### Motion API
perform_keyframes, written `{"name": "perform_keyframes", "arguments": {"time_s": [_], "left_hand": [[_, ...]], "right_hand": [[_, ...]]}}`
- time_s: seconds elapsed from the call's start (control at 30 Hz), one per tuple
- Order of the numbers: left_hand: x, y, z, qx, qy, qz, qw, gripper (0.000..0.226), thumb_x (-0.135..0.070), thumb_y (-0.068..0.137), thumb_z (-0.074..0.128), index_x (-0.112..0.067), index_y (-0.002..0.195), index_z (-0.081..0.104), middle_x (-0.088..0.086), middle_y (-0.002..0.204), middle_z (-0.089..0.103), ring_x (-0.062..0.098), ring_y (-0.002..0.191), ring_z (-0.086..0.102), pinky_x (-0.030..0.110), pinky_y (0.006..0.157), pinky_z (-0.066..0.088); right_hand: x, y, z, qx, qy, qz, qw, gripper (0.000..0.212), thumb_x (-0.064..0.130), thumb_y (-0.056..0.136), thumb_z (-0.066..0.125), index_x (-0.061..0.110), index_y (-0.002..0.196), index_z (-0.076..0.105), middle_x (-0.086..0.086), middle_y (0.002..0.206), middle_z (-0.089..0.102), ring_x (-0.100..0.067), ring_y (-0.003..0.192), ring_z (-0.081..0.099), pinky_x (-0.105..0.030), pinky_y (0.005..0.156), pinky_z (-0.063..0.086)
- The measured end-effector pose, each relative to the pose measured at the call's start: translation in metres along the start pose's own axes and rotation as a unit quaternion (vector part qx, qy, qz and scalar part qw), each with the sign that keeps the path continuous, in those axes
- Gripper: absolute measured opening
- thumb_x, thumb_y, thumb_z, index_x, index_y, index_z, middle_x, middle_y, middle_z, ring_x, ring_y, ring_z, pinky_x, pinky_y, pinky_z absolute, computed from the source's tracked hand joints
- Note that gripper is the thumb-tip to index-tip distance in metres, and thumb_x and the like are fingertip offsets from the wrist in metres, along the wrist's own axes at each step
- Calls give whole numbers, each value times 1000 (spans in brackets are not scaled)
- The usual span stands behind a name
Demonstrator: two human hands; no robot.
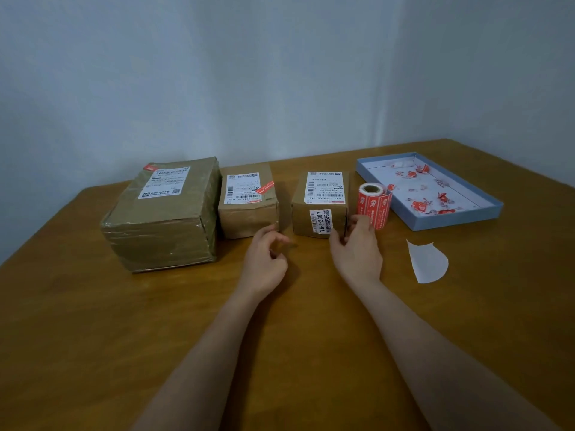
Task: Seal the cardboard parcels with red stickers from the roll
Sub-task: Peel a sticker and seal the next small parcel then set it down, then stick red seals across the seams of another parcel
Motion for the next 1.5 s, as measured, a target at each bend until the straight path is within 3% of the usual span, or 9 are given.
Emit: {"name": "perform_keyframes", "arguments": {"time_s": [0.27,0.47,0.57,0.63,0.8,0.97,1.17,1.33,1.5], "left_hand": [[5,1,-6,-93,-34,5,995,28,3,87,56,-19,102,64,-2,120,49,6,83,51,14,73,42],[7,0,-13,-229,-26,-60,971,32,-3,89,57,-15,118,55,0,127,41,8,97,51,13,77,36],[7,4,-15,-305,-22,-87,948,35,-12,92,57,-11,126,47,6,133,36,15,118,42,19,89,30],[7,9,-14,-327,-21,-81,941,39,-16,93,56,-7,129,43,11,136,36,22,126,37,21,92,27],[9,14,-10,-316,-55,-70,944,53,-23,96,51,-9,143,30,12,147,32,23,137,29,24,102,23],[11,20,-9,-274,-138,-90,948,64,-30,98,51,-17,151,17,7,155,26,21,143,25,28,109,23],[10,17,-15,-256,-179,-91,946,64,-27,97,52,-17,151,19,6,155,27,21,143,25,38,116,24],[12,-3,-21,-223,-153,-78,960,64,-31,99,49,-12,152,20,5,146,23,19,139,24,30,112,22],[20,-33,-31,-184,-173,-57,966,44,-32,99,49,-11,138,43,-1,128,31,16,127,38,31,108,35]], "right_hand": [[2,21,15,-43,-62,29,997,27,21,96,55,14,121,48,-8,116,57,-24,99,60,-30,65,41],[9,28,20,-98,6,70,993,21,21,95,55,9,111,48,-10,104,61,-23,85,61,-29,60,43],[15,17,21,-92,114,7,989,12,13,92,57,12,102,50,-3,93,60,-15,79,61,-22,58,46],[25,6,28,-14,160,-69,985,16,10,91,59,11,106,54,1,94,59,-6,81,59,-20,68,52],[42,-8,56,210,142,-145,956,65,24,90,64,17,146,31,1,142,43,-5,122,47,-30,103,45],[38,2,69,318,99,-97,938,95,35,87,67,31,153,-2,9,159,19,-14,145,22,-44,116,26],[39,2,68,328,133,-61,933,95,48,82,66,35,152,3,8,159,21,-14,142,27,-48,115,28],[36,-12,49,320,126,-86,935,86,54,83,61,34,152,13,7,148,23,-16,135,34,-47,111,34],[28,-28,23,302,160,-74,937,64,47,90,59,30,145,30,5,140,33,-11,114,47,-34,97,45]]}}
Point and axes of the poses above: each hand's wrist, its own y-axis towards the middle knuckle, its own z-axis out of the palm, x = y × z, the point moved 2 cm from there along y, towards the middle knuckle
